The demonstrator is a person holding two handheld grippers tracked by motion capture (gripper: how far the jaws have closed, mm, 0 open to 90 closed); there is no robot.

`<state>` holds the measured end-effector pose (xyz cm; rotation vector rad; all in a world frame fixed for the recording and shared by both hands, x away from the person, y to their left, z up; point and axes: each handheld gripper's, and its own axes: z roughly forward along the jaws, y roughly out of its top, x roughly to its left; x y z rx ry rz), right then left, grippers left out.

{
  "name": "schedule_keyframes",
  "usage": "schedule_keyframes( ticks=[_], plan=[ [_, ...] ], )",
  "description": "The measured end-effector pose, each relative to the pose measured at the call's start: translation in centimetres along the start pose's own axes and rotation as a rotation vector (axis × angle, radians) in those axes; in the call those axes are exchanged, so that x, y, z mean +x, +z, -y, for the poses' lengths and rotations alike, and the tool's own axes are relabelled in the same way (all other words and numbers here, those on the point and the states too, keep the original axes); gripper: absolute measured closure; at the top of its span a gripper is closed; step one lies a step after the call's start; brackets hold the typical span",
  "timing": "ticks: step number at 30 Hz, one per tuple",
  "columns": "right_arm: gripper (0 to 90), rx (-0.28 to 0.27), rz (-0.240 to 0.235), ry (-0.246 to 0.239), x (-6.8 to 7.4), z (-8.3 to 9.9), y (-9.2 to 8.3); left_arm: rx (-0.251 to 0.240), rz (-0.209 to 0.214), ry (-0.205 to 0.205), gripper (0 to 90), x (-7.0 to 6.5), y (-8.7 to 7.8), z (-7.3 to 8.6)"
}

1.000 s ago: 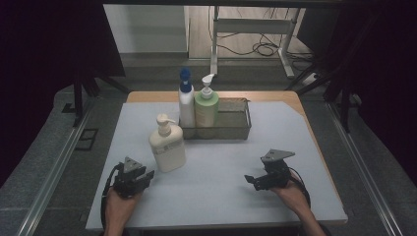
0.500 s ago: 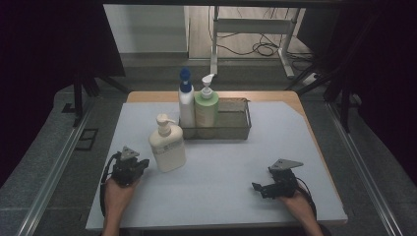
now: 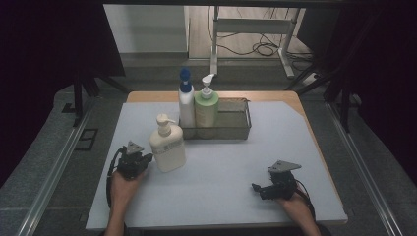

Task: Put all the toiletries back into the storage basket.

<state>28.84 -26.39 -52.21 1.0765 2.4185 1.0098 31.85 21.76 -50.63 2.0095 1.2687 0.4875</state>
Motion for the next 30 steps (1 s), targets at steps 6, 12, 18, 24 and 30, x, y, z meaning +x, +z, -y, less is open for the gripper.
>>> schedule_keyframes(
  ticks=[6,12,18,24,30],
  plan=[
    [6.6,-0.001,-0.001,0.000,0.0,0.0,0.0,0.004,0.001,0.024,89.4,-0.9,0.5,-0.3],
    [6.6,-0.002,-0.001,0.000,0.0,0.0,0.0,0.001,0.035,0.005,89.4,-0.9,0.3,0.0],
    [6.6,-0.002,-0.002,0.001,0.0,0.0,0.0,0.005,0.073,0.017,89.4,-1.4,0.1,0.2],
    [6.6,-0.002,-0.002,0.000,0.0,0.0,0.0,0.009,0.097,0.038,89.3,-2.2,0.0,0.4],
    [6.6,-0.002,-0.002,0.000,-0.1,0.0,0.0,0.021,0.123,0.069,89.4,-3.1,0.2,0.4]
  ],
)
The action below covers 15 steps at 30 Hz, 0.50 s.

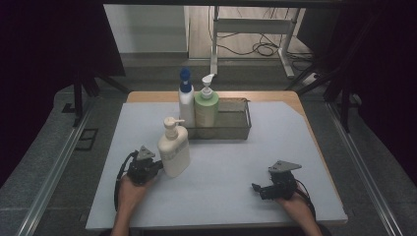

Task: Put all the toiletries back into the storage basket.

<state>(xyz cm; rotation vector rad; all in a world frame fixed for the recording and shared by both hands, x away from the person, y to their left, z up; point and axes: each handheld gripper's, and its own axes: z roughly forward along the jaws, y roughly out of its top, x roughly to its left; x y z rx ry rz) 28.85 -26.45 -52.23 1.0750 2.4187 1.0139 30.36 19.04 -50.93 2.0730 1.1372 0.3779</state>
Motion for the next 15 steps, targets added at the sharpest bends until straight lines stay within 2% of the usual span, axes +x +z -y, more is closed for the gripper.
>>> schedule_keyframes(
  ticks=[15],
  plan=[
    [6.7,-0.001,0.000,0.000,0.0,0.0,0.0,0.024,0.040,0.048,89.3,-2.3,0.4,0.1]
  ],
)
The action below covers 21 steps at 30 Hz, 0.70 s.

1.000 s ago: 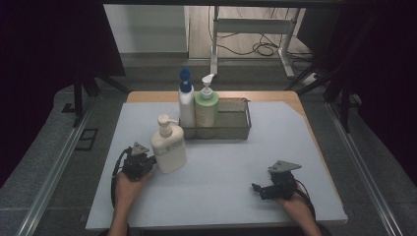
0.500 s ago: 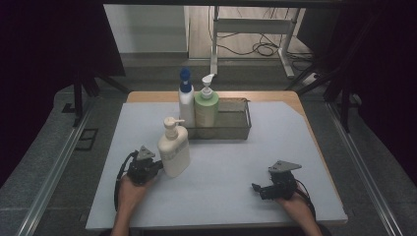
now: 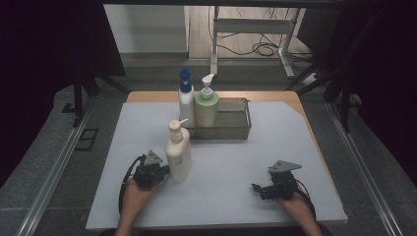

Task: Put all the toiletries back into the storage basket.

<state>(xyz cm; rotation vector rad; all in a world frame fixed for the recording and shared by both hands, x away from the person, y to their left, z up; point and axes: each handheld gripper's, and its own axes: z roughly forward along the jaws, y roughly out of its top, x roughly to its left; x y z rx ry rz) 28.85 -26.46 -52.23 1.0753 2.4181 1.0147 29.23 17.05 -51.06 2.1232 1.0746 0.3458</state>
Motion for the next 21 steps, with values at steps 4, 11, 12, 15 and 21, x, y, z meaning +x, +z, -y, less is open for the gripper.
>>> schedule_keyframes(
  ticks=[4,11,12,15,21],
  plan=[
    [6.6,0.000,0.000,0.000,0.0,0.0,0.0,0.011,0.009,0.019,89.3,-0.6,0.1,0.0],
    [6.7,0.000,0.000,0.000,0.0,0.0,0.0,0.026,0.032,0.039,89.3,-1.5,0.3,-0.1],
    [6.7,0.000,0.000,0.000,0.0,0.0,0.0,0.027,0.033,0.043,89.3,-1.7,0.4,-0.1],
    [6.7,0.000,0.000,0.000,0.0,0.0,0.0,0.035,0.042,0.052,89.3,-2.0,0.5,-0.2],
    [6.7,0.000,0.000,0.000,0.0,0.0,0.0,0.047,0.063,0.070,89.3,-2.7,0.8,-0.3]
  ],
)
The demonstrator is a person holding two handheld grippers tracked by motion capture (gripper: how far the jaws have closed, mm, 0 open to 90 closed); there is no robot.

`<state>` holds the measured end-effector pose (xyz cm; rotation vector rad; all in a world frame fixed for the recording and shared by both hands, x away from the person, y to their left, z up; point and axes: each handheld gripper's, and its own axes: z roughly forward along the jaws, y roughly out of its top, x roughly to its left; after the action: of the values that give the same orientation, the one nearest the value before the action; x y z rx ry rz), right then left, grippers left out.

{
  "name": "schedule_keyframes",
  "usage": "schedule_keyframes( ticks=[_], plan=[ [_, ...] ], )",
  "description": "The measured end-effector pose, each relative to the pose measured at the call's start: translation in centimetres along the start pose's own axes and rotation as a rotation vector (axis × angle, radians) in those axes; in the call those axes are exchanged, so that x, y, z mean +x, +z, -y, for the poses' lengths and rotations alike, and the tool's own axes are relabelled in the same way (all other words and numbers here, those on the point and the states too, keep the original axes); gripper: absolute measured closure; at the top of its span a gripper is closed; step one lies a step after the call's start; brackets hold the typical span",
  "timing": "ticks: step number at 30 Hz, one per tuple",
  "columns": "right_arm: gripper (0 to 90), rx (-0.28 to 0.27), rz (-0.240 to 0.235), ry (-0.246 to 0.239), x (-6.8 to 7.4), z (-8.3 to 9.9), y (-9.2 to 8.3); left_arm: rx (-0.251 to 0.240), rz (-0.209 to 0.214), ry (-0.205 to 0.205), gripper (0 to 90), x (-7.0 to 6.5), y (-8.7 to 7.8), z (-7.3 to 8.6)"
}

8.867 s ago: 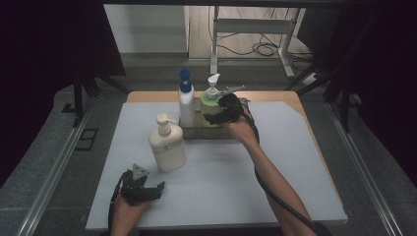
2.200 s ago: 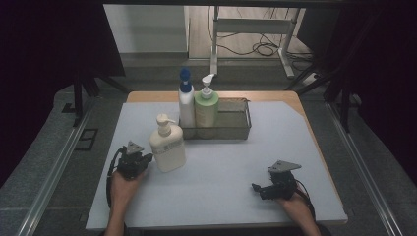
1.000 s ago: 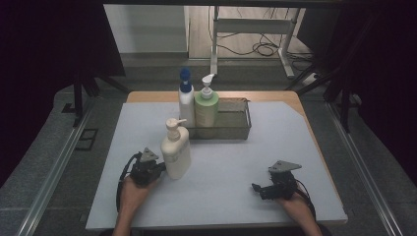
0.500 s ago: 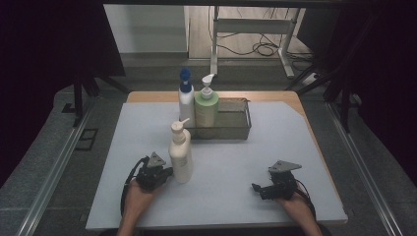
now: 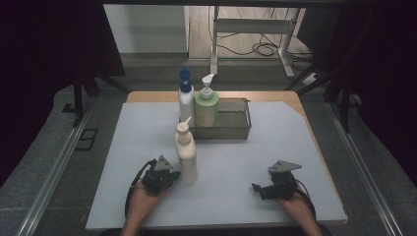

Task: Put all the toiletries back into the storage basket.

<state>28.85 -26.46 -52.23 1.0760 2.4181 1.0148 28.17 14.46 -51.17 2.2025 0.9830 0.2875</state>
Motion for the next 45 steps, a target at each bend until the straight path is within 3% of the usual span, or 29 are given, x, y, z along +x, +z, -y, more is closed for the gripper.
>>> schedule_keyframes(
  ticks=[11,23,29,33,34,45],
  plan=[
    [6.6,0.000,0.000,0.000,0.0,0.0,0.0,0.003,0.021,0.050,89.3,-1.8,1.0,-0.9],
    [6.7,0.000,0.000,0.000,0.0,0.0,0.0,-0.007,0.030,0.070,89.3,-3.1,2.5,-2.0],
    [6.7,0.000,-0.001,0.000,0.0,0.0,0.0,-0.013,0.038,0.062,88.7,-3.1,2.3,-1.9],
    [6.6,0.001,-0.001,0.000,0.0,0.0,0.0,-0.018,0.042,0.044,78.9,-2.9,1.9,-1.7],
    [6.7,0.002,-0.001,0.000,0.0,0.0,0.0,-0.021,0.046,0.045,73.1,-2.9,1.9,-1.7],
    [6.8,0.004,0.001,0.000,0.0,-0.1,0.0,-0.050,-0.032,0.000,33.1,-2.3,0.2,-0.1]
  ],
)
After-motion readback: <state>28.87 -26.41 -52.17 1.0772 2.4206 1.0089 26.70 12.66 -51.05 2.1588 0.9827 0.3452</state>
